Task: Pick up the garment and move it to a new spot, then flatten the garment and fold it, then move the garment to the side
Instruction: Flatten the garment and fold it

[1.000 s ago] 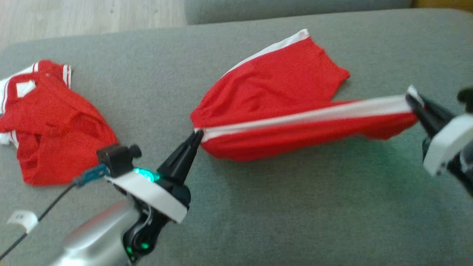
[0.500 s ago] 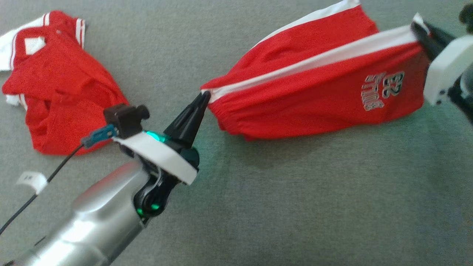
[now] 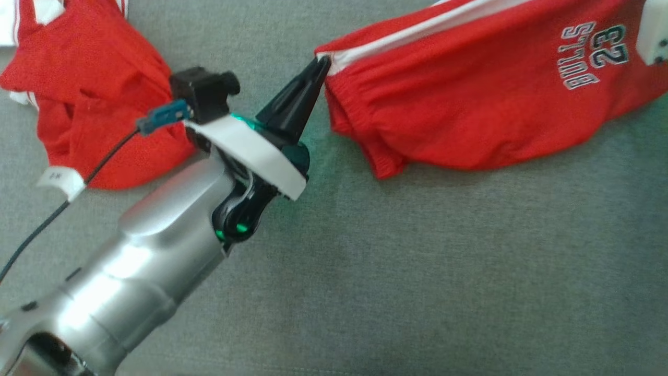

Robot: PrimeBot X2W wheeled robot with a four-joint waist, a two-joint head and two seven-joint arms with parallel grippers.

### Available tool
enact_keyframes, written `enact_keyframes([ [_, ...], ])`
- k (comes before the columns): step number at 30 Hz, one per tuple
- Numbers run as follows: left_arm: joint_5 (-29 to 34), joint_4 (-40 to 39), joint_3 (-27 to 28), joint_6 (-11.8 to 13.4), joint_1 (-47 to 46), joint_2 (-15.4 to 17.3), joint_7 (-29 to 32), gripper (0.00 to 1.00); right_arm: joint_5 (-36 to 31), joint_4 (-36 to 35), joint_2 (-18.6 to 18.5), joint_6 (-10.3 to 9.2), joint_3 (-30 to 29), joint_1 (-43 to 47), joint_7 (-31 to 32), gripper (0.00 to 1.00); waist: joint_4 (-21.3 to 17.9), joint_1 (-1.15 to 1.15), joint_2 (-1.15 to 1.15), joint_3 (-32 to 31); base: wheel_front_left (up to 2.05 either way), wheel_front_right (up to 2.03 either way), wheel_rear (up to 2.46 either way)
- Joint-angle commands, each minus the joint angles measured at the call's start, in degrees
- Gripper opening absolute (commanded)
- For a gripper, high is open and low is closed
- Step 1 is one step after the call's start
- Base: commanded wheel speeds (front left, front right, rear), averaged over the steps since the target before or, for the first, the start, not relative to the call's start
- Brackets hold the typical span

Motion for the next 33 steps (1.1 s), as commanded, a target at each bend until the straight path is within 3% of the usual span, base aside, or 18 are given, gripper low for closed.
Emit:
enact_keyframes([
  [1,-0.27,-0.16,1.14,-0.33,-2.81,1.2,-0.19,0.0,-0.54,-0.13,-0.59,-0.05,0.55,-1.43,-1.13,0.0,0.86,-0.01,0.0,1.34,0.0,0.0,0.0],
  [9,-1.42,2.78,-1.58,-0.33,-5.76,0.62,-1.58,0.0,-0.22,6.25,1.35,-0.05,3.16,-5.6,-5.67,0.0,1.43,-0.01,0.0,3.06,0.0,0.0,0.0],
  [10,-1.6,3.33,-1.78,-0.33,-6.01,0.57,-1.76,0.0,-0.37,6.75,1.47,-0.05,3.5,-6.15,-6.82,0.06,1.49,-0.01,0.0,3.17,0.0,0.0,0.0],
  [11,-1.61,4.1,-1.8,-0.33,-6.31,0.5,-2.1,0.05,-0.47,7.63,1.58,-0.05,3.52,-6.59,-7.68,1.0,1.54,-0.01,0.0,3.22,0.0,0.0,0.0],
  [12,-1.6,4.82,-1.76,-0.33,-6.52,0.35,-2.49,1.0,-0.26,8.59,1.94,-0.05,3.43,-6.84,-8.25,1.0,1.54,-0.01,0.0,3.16,0.0,0.0,0.0],
  [20,-1.52,8.27,0.86,-0.34,-5.46,0.74,-4.64,1.0,1.37,12.86,5.33,-0.05,2.05,-5.13,-17.23,1.0,-0.56,-0.01,0.0,-0.82,0.0,0.0,0.0],
  [24,-0.35,6.65,6.06,-0.34,-2.92,1.4,-4.87,1.0,2.83,12.86,7.01,-0.05,-0.01,-2.75,-23.66,1.0,-2.28,-0.01,0.0,-4.39,0.0,0.0,0.0],
  [28,6.45,4.59,15.01,-0.15,1.46,2.23,-4.9,1.0,3.84,11.33,9.9,-0.05,-3.53,0.38,-30.35,1.0,-4.36,-0.01,0.0,-8.06,0.0,0.0,0.0],
  [29,6.45,4.59,15.01,-0.15,1.46,2.23,-4.9,1.0,3.84,11.33,9.9,-0.05,-3.53,0.38,-30.35,1.0,-4.36,-0.01,0.0,-8.06,0.0,0.0,0.0],
  [33,16.56,1.36,23.09,2.1,7.55,2.1,-4.9,1.0,3.36,8.3,13.55,-0.05,-7.6,5.72,-33.9,1.0,-6.45,-0.01,0.0,-11.84,0.0,0.0,0.0],
])
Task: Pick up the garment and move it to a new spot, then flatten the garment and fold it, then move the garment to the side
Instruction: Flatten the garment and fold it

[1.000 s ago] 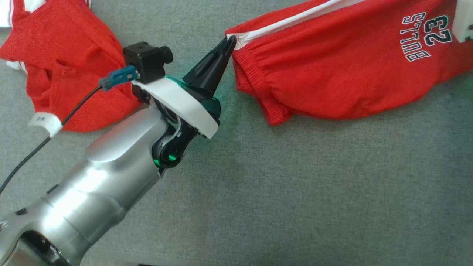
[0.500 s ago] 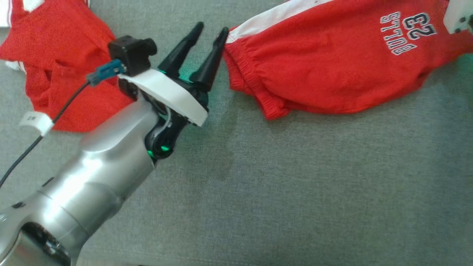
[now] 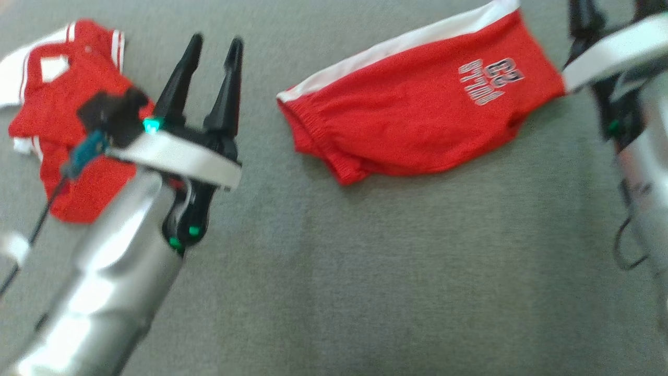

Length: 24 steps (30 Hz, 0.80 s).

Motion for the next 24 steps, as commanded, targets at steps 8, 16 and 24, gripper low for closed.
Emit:
enact_keyframes([
  [8,14.64,-7.66,13.93,3.23,14.16,-1.68,-0.4,1.0,-9.54,-10.32,8.04,-0.05,-9.88,17.72,-1.7,1.0,-4.88,0.02,0.0,-8.45,0.0,0.0,0.0],
  [16,23.8,-9.39,22.04,2.87,26.55,-7.06,-0.4,1.0,-18.78,-19.93,15.68,-0.05,-18.65,34.53,-1.76,1.0,-6.06,0.02,0.0,-11.63,0.0,0.0,0.0],
  [24,32.22,-9.69,26.64,1.42,31.84,-11.34,-0.4,1.0,-18.5,-23.75,16.49,-0.05,-20.04,40.73,-1.77,1.0,-5.63,0.02,0.0,-12.15,0.0,0.0,0.0],
])
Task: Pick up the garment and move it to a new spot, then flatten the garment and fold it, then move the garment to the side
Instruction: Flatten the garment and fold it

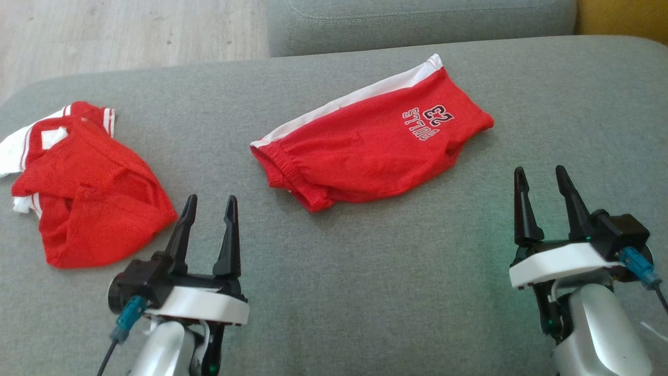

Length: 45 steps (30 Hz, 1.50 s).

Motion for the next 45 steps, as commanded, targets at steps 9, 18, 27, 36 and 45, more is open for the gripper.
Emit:
enact_keyframes([
  [9,4.2,-1.83,5.6,-3.16,-2.75,-2.6,-0.29,1.0,2.13,-0.86,0.58,-0.05,0.39,-3.4,0.62,1.0,2.74,0.01,0.0,2.35,0.0,0.0,0.0],
  [18,5.13,-0.49,4.37,-4.19,-5.25,-3.4,-0.29,1.0,13.05,8.79,0.58,-0.05,-4.37,-14.38,7.27,1.0,6.92,0.01,0.0,7.48,0.0,0.0,0.0],
  [27,3.37,-0.43,2.14,-4.52,-8.72,-3.64,-0.29,1.0,16.42,29.91,0.42,-0.05,-16.33,-29.87,13.56,1.0,12.75,0.01,0.0,11.8,0.0,0.0,0.0],
  [36,1.48,-0.99,1.5,-4.55,-9.33,-3.65,-0.29,1.0,3.67,45.33,-0.65,-0.05,-27.87,-37.74,13.98,1.0,14.92,0.01,0.0,12.87,0.0,0.0,0.0],
  [45,1.69,-0.59,1.65,-4.56,-9.73,-3.66,-0.29,1.0,-2.52,49.1,0.01,-0.05,-32.56,-41.07,12.39,0.0,14.69,0.01,0.0,13.73,0.0,0.0,0.0],
])
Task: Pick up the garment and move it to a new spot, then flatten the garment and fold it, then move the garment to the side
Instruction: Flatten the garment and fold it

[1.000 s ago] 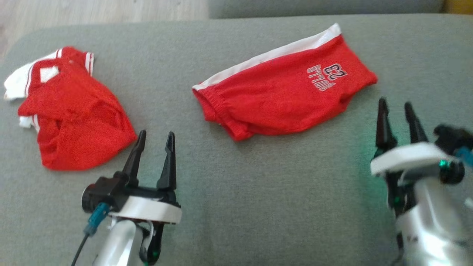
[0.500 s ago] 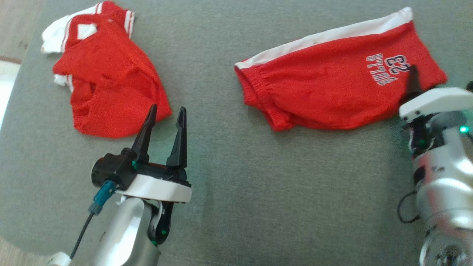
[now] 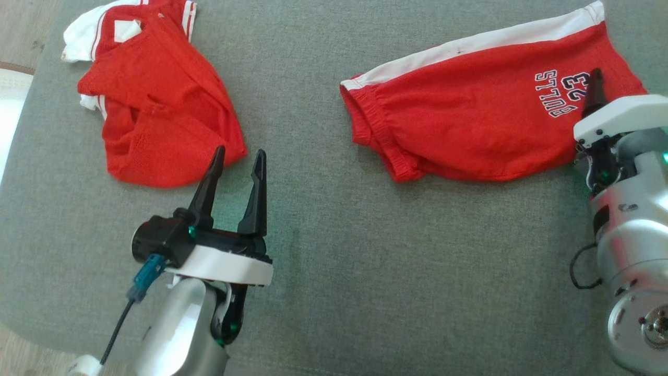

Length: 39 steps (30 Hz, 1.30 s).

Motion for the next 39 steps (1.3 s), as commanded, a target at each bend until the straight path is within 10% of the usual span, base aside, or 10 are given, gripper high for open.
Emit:
enact_keyframes([
  [1,-0.08,-1.4,2.07,-0.26,-1.91,0.42,-0.29,1.0,-0.24,1.82,2.85,-0.04,0.45,0.92,0.14,0.0,-0.18,0.0,0.0,-0.19,0.0,0.0,0.0],
  [28,1.07,-1.31,4.78,-0.3,3.34,0.41,-0.29,1.0,3.58,-5.68,1.77,-0.04,-2.86,11.32,-12.13,0.0,-6.9,0.0,0.0,-8.03,0.0,0.0,0.0],
  [39,0.96,-0.89,4.68,-0.31,3.52,0.41,-0.29,1.0,8.63,-12.66,3.24,-0.04,5.64,10.75,-12.1,0.0,-6.03,0.0,0.0,-8.59,0.0,0.0,0.0],
])
